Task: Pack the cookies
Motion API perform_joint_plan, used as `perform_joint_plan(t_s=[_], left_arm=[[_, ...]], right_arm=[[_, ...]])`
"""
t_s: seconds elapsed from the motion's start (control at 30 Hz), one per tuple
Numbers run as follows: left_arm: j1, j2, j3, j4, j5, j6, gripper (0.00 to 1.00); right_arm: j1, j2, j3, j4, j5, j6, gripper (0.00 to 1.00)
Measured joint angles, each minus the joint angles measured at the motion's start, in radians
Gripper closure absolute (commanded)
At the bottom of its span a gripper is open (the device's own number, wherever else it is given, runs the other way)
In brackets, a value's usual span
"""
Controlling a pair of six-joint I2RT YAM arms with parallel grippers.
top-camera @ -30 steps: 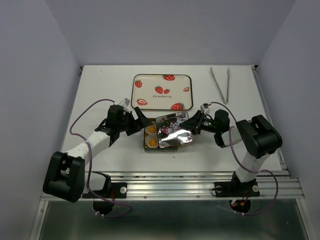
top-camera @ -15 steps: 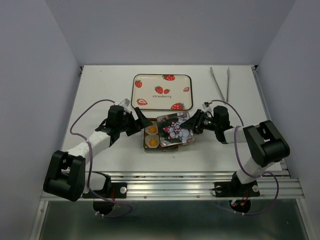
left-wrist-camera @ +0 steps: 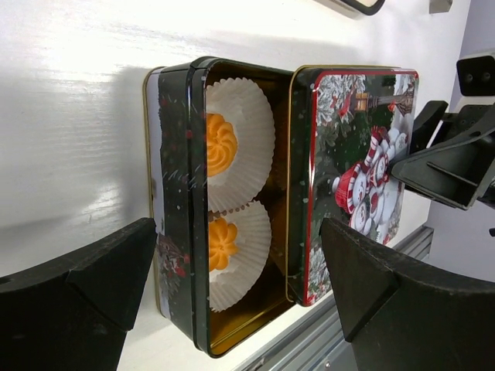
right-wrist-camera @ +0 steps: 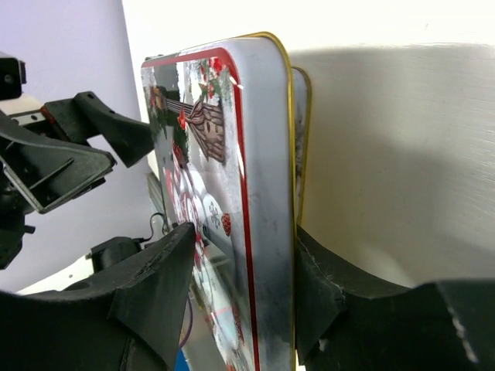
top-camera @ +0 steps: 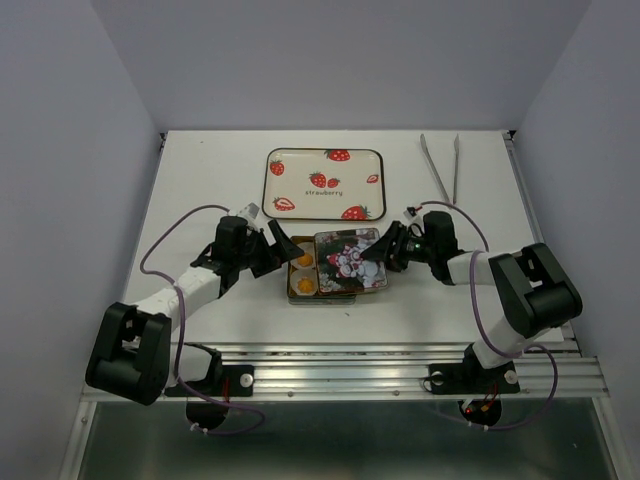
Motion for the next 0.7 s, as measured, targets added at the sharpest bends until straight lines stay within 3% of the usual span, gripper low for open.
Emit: perform_joint_plan(t_s=[0.7], left_arm=[[-0.003,-0.012,-0.061,0.070,0.019,-0.045,0.01]], right_arm=[[0.106,0.000,0.053,-0.108,0.093,-0.029,0.39]])
